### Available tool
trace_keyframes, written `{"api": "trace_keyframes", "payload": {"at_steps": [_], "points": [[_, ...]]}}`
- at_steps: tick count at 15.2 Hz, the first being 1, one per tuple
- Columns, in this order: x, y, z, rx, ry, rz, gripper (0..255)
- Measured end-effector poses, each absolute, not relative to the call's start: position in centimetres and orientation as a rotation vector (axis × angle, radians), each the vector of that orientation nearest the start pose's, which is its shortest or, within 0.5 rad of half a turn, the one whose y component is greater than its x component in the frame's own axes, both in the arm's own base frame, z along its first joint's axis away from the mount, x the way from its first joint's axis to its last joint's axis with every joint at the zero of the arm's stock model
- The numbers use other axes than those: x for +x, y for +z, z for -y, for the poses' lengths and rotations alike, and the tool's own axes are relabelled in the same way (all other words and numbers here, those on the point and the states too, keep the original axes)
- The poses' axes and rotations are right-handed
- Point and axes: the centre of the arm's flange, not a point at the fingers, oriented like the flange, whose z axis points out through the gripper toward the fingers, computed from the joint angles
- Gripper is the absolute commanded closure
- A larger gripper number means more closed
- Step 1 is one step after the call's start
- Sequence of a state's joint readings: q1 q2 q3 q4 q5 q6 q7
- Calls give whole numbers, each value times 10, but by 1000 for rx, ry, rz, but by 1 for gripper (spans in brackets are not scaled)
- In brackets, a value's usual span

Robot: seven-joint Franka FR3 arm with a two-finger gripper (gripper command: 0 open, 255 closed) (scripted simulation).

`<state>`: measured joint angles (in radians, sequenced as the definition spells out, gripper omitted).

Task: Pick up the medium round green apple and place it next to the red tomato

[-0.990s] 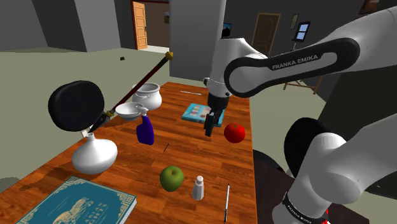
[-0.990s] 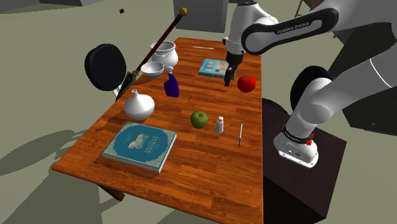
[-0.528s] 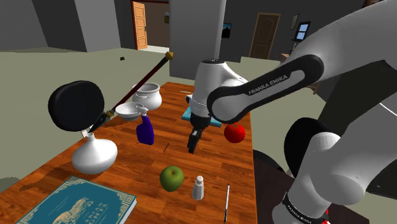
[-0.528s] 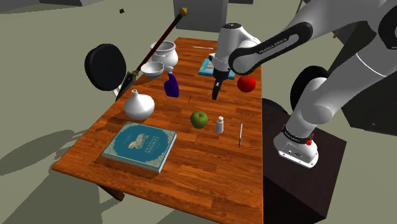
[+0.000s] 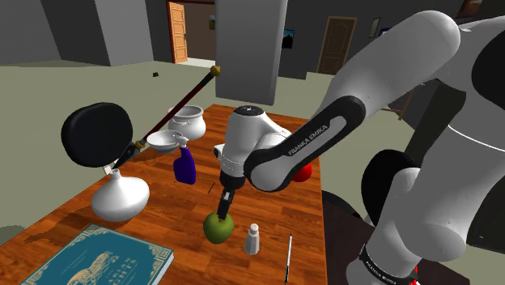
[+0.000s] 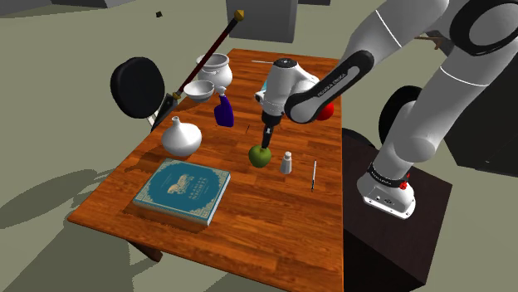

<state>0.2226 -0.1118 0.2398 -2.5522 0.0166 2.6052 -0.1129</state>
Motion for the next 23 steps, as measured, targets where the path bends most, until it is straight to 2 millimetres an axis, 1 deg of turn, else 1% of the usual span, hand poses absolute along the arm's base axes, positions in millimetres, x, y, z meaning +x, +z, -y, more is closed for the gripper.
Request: {"api": "trace_keyframes", "payload": {"at_steps": [4, 8, 14, 15, 23], "points": [[419, 301, -213, -2989, -262, 882, 0], [422, 280, -214, -2989, -262, 883, 0], [422, 278, -215, -2988, -263, 884, 0], [422, 278, -215, -2988, -263, 884, 255], [422, 278, -215, -2988, -264, 884, 255]]}}
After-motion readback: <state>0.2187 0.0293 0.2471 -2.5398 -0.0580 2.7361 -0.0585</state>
